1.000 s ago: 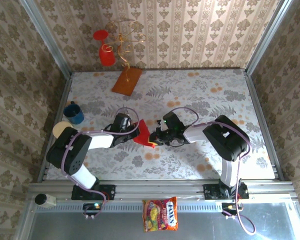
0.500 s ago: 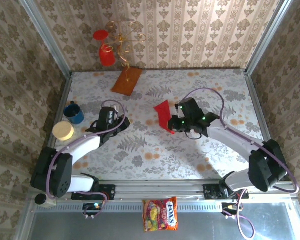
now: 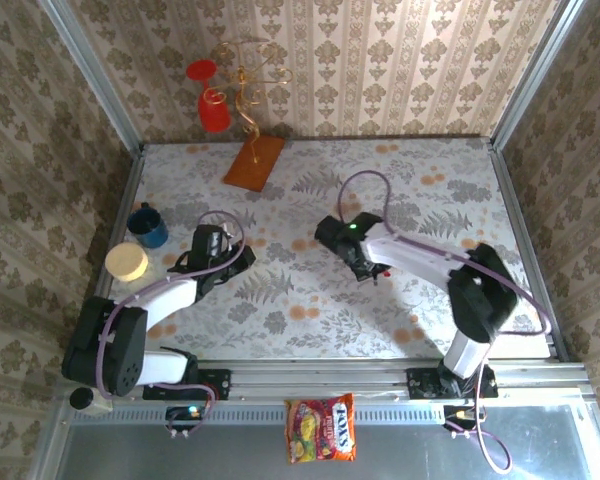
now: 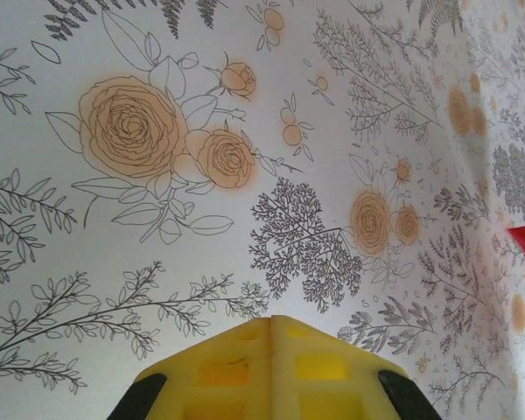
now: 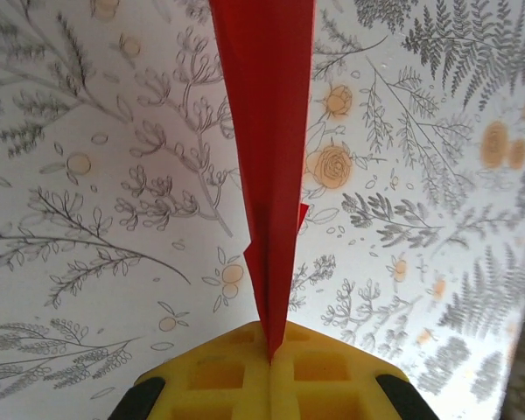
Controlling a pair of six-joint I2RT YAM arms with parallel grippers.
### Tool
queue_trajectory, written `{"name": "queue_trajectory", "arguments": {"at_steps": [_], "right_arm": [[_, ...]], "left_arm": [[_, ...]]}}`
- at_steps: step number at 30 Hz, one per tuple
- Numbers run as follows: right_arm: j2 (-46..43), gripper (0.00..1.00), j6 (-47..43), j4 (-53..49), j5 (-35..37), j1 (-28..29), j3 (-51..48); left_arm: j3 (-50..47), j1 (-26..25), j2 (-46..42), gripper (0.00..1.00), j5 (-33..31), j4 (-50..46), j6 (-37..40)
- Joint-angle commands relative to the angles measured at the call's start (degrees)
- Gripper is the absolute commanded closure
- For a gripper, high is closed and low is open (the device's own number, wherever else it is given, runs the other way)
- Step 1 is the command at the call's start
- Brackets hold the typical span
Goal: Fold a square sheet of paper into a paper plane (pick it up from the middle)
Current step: Turn over the paper at the center of the table.
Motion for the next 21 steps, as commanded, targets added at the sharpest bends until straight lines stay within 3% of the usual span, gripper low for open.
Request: {"name": "queue_trajectory", "arguments": {"at_steps": [1,5,9,12,17,21], "right_arm": [[7.59,1.0,4.6,-9.12,6.3,3.93,2.24],[13.97,1.0,6.46,-9.28,3.6,8.91,5.57],[17.36,0.61,6.26,-6.29,-2.15,13.3,9.85],[17.91,0.51,4.9,-1.96,-8.01,14.59,11.82],[12.71,0.49,2.27,4.22,-15.46,12.99,11.23],[2.84,0.53,0.67,11.68,-22.75,7.49,4.99]], "left_arm": [[-1.3,1.27,-0.9,1.0,2.67,2.74,-0.28],[-2.29,2.65,-2.02,1.0,3.87,2.7,0.06],[-2.77,3.75,-2.97,1.0,4.77,2.04,0.5],[-2.7,4.3,-3.37,1.0,5.14,1.2,1.0],[-2.35,5.0,-4.7,1.0,5.35,-0.71,1.74],[-1.74,4.98,-5.17,1.0,6.21,-1.55,2.2]]}}
